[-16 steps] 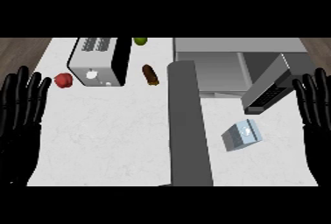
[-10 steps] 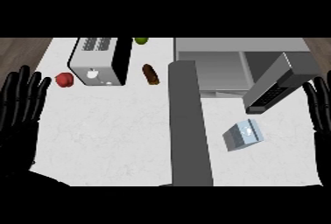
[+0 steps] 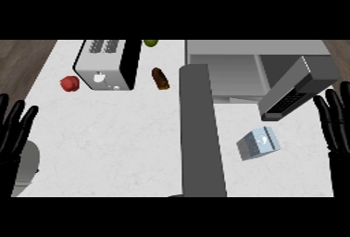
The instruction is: Pick up the milk, place it into the microwave and close the microwave
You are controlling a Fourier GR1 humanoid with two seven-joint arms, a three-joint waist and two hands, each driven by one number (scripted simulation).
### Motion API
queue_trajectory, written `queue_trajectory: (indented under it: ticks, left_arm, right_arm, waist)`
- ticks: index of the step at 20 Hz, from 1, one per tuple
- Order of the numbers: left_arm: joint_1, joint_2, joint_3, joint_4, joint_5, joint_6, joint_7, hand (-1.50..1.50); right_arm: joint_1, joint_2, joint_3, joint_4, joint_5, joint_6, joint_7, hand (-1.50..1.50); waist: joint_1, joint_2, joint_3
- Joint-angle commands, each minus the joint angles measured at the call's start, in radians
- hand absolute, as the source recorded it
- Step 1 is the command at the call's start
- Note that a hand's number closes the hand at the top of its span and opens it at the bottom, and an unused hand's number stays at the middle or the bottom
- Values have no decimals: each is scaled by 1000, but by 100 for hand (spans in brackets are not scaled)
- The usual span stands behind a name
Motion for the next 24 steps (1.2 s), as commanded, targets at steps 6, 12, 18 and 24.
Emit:
queue_trajectory:
  ticks: [6, 12, 18, 24]
  left_arm:
    - [221, 21, 112, -133, 180, -145, 3, -150]
    - [261, -4, 176, -145, 220, -186, -8, -150]
    - [328, 29, 294, -184, 356, -247, 21, -150]
    - [404, -56, 268, -221, 307, -309, -6, -150]
  right_arm:
    - [92, -20, -65, 68, 17, 12, -67, -150]
    - [113, 49, -16, 234, 107, -54, -182, -150]
    - [82, 36, -124, 443, 71, -86, -305, -150]
    - [132, 6, -196, 602, 28, -64, -431, -150]
  waist:
    - [5, 0, 1]
    - [4, 1, 1]
    - [9, 1, 1]
    - [7, 1, 1]
